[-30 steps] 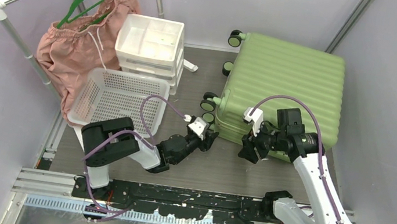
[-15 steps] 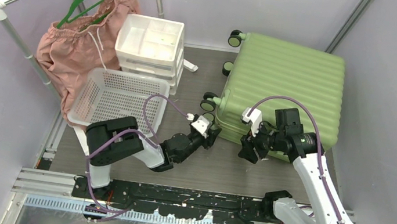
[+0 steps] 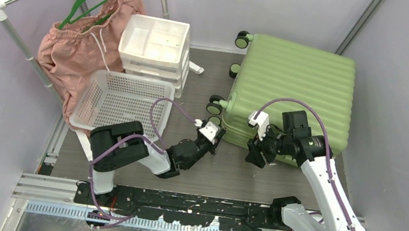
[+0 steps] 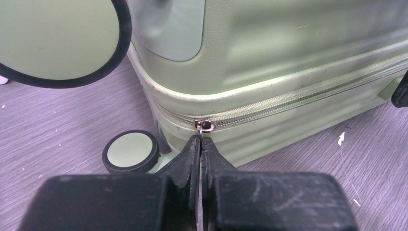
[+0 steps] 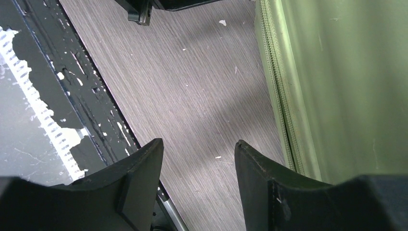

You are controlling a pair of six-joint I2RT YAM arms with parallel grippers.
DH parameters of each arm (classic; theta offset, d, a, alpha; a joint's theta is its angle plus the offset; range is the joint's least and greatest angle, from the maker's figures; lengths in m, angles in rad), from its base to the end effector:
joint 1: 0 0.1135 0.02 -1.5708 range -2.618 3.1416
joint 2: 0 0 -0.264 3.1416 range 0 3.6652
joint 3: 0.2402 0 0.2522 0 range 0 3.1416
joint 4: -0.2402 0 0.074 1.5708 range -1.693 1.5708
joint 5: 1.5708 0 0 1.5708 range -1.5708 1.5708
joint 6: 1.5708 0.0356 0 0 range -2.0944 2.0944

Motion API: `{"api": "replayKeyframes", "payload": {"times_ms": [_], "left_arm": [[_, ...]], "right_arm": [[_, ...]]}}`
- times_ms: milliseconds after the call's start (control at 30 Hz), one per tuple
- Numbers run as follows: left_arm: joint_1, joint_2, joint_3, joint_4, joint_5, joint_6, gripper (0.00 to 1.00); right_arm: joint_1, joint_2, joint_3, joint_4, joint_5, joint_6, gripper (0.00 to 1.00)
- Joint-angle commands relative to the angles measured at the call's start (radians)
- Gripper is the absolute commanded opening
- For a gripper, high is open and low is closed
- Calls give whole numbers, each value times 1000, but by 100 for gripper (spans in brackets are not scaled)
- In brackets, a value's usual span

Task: Open, take out, and arrange the luggage
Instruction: Adjust the luggage at the center of the board.

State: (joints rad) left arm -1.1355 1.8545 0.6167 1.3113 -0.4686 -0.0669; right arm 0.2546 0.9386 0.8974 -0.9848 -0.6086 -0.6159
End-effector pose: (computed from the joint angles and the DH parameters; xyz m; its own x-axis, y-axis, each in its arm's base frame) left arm 0.1563 -0.2980 0.1628 -0.0105 -0.1189 -0.9929 0.6198 0.7784 -0.0998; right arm 0.1543 0.0612 0.2881 -0.3906 -0.5914 -0.7055 -0.8808 0.4628 0.0997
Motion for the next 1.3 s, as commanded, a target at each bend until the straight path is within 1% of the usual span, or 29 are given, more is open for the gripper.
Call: {"api": "replayKeyframes", "payload": {"times_ms": [0, 133, 333, 733, 800, 867, 967, 1033, 1167, 1267], "left_arm": [[22, -26, 13, 47, -5, 31, 0], [57, -55, 13, -13, 8, 18, 0], [107, -86, -10, -25, 27, 28, 0], [208, -116, -37, -60, 217, 62, 0], [223, -133, -41, -99, 254, 89, 0], [235, -157, -34, -172, 287, 117, 0], [246, -184, -2, -305, 306, 154, 0], [259, -185, 14, -343, 320, 160, 0], [291, -158, 17, -298, 325, 132, 0], [305, -124, 11, -188, 303, 97, 0]], "right_arm": [[5, -1, 8, 38, 3, 16, 62], [5, 1, 5, 38, 8, 16, 62], [5, 3, 3, 41, 15, 18, 62], [5, 16, 0, 63, 64, 43, 62], [5, 19, -1, 66, 73, 47, 62], [6, 19, -1, 69, 82, 51, 62], [6, 23, -3, 72, 87, 56, 62], [5, 23, -3, 72, 88, 57, 62], [5, 22, -4, 74, 89, 58, 62], [5, 24, -5, 75, 90, 58, 62]]}}
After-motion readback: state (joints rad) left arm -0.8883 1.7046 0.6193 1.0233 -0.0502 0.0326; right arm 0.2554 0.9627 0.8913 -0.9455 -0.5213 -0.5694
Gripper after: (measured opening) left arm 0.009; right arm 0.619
